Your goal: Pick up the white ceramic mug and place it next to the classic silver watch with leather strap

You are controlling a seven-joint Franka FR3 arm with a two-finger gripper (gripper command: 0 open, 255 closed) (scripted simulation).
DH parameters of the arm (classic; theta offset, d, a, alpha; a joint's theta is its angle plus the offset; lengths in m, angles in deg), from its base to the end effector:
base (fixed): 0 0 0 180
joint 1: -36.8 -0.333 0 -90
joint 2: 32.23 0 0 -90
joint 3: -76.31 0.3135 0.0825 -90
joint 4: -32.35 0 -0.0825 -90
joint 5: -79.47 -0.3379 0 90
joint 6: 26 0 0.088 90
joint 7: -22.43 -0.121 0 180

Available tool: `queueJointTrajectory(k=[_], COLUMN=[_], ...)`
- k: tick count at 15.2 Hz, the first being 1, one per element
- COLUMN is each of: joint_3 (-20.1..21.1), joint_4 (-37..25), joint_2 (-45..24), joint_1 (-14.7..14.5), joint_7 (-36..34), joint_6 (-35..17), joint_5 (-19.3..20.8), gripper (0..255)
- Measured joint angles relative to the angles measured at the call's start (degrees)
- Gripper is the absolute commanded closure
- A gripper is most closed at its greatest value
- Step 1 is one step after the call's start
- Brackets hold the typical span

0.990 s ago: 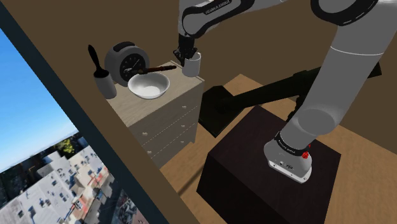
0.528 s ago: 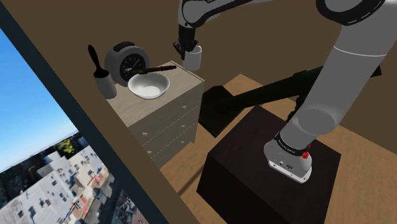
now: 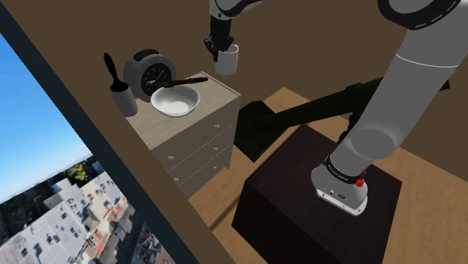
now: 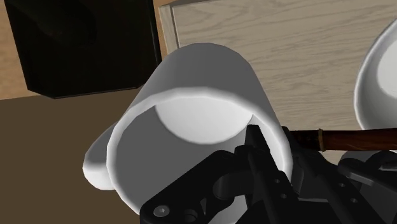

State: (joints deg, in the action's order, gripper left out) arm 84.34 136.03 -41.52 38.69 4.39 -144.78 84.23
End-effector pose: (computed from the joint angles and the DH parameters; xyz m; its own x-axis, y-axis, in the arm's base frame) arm 0.5727 0.0523 0.4626 0.9786 -0.1713 0.1138 -0.1746 -0.9844 0.0197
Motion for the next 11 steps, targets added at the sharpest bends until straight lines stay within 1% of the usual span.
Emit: queueJointTrajectory(k=[11], joint_3=[0.3], joint_4=[-5.6], joint_2=[2.0], joint_1=[-0.3], joint_7=[0.1], joint_6=[7.6], joint_5=[-0.5], gripper=[255])
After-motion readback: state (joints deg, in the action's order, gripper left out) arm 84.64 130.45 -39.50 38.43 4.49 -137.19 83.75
